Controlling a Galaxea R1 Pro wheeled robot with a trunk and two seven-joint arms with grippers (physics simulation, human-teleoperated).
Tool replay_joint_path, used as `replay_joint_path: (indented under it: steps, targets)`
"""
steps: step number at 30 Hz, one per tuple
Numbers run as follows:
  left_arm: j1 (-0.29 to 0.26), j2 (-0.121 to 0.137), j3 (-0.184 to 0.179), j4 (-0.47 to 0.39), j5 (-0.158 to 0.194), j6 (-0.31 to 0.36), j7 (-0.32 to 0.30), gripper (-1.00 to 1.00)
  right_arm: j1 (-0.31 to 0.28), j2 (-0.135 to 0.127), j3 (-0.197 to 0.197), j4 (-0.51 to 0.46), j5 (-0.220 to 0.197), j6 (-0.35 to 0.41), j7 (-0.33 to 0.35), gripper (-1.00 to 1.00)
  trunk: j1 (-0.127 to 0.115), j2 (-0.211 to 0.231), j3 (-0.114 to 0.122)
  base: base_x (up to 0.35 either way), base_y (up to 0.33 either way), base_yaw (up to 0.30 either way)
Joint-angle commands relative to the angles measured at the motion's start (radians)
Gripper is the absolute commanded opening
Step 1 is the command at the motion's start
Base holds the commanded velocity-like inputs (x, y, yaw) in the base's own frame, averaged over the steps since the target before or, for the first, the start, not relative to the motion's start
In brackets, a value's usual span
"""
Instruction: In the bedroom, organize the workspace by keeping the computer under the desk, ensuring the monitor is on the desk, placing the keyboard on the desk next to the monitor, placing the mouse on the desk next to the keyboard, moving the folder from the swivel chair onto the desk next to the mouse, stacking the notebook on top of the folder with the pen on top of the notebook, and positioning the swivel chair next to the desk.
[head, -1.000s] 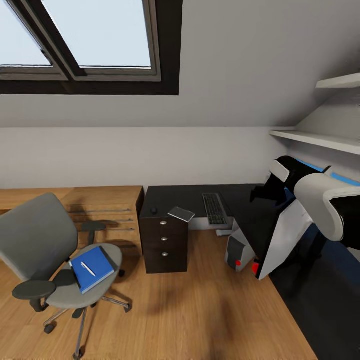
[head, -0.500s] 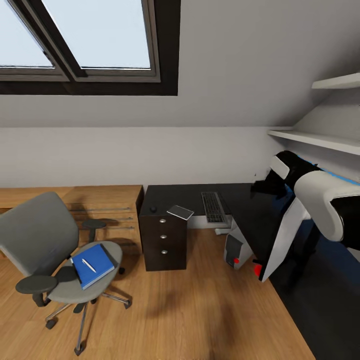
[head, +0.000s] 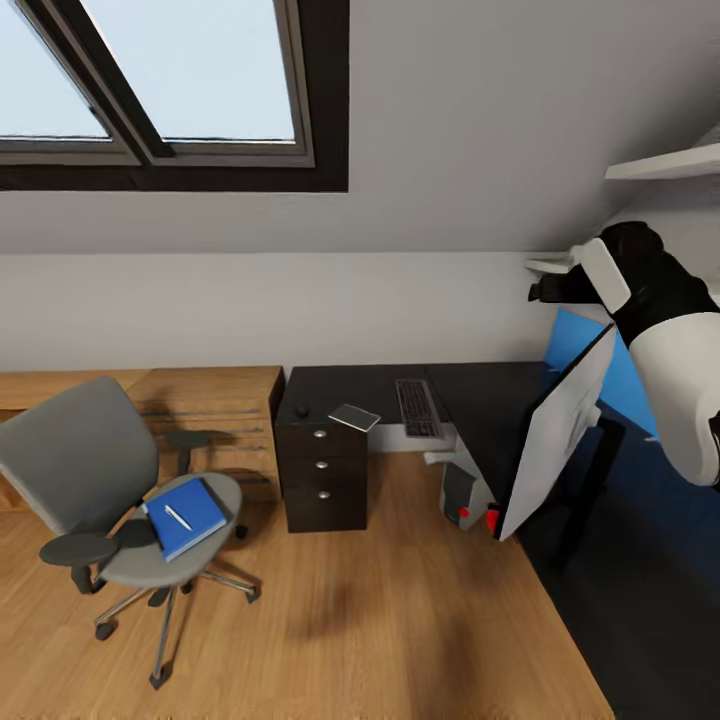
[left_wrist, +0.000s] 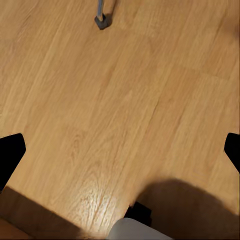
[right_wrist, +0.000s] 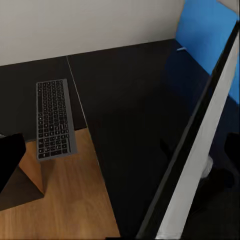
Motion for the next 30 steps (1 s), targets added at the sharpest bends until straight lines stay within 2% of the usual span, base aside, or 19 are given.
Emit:
replay_joint_path:
  steps: [1,6,9,11,12,13,15,18,23,25,26,28,30]
  targets:
    - [-0.001,0.000,-0.009,0.001,0.010,-0.004,0.004,1.00,0.001,-0.005,0.008,-0.004,-0.012,0.004,-0.008,1.00,0.000,-0.001,-0.002,-0.314,-0.048,0.000]
    - [-0.001,0.000,-0.009,0.001,0.010,-0.004,0.004,1.00,0.017,-0.021,0.008,-0.067,-0.010,0.006,-0.011,1.00,0.000,-0.001,-0.002,-0.326,-0.018,0.000]
    - [-0.001,0.000,-0.009,0.001,0.010,-0.004,0.004,1.00,0.059,-0.043,0.008,-0.179,-0.009,0.006,-0.021,1.00,0.000,-0.001,-0.002,-0.332,-0.004,0.000]
    - [-0.001,0.001,-0.009,0.001,0.010,-0.004,0.004,1.00,0.118,-0.058,0.007,-0.321,-0.010,0.014,-0.040,1.00,0.000,-0.001,-0.002,-0.333,-0.001,0.000]
    - [-0.001,0.001,-0.009,0.001,0.010,-0.004,0.004,1.00,0.188,-0.064,0.006,-0.476,-0.011,0.030,-0.089,1.00,0.000,-0.001,-0.002,-0.315,0.000,0.000]
    - [-0.001,0.001,-0.009,0.001,0.010,-0.004,0.004,1.00,0.222,-0.066,0.006,-0.543,-0.013,0.034,-0.125,1.00,0.000,-0.001,-0.002,-0.296,0.000,0.000]
    - [-0.001,0.000,-0.009,0.001,0.010,-0.004,0.004,1.00,0.255,-0.067,0.005,-0.600,-0.014,0.037,-0.163,1.00,0.000,-0.001,-0.002,-0.278,0.000,0.000]
    - [-0.001,0.001,-0.009,0.001,0.010,-0.004,0.004,1.00,0.337,-0.068,0.003,-0.703,-0.016,0.039,-0.230,1.00,0.000,-0.001,-0.002,-0.214,0.000,0.000]
    - [-0.001,0.000,-0.009,0.001,0.010,-0.004,0.004,1.00,0.452,-0.068,-0.008,-0.849,-0.017,0.039,-0.260,1.00,0.000,-0.001,-0.002,-0.082,0.000,0.000]
    - [-0.001,0.001,-0.009,0.001,0.010,-0.004,0.004,1.00,0.495,-0.067,-0.038,-0.909,-0.016,0.038,-0.274,1.00,0.000,-0.001,-0.002,-0.021,0.000,0.000]
    - [-0.001,0.002,-0.010,0.001,0.010,-0.004,0.004,1.00,0.516,-0.065,-0.072,-0.936,-0.017,0.036,-0.283,1.00,0.000,-0.001,-0.002,-0.008,0.000,0.000]
    - [-0.001,0.003,-0.010,0.001,0.010,-0.004,0.004,1.00,0.531,-0.065,-0.095,-0.947,-0.017,0.025,-0.287,1.00,0.000,-0.001,-0.002,-0.006,0.000,0.000]
    - [-0.001,0.004,-0.010,0.001,0.010,-0.007,0.005,1.00,0.569,-0.064,-0.127,-0.958,-0.016,-0.034,-0.301,1.00,0.000,-0.001,-0.002,-0.003,0.000,0.000]
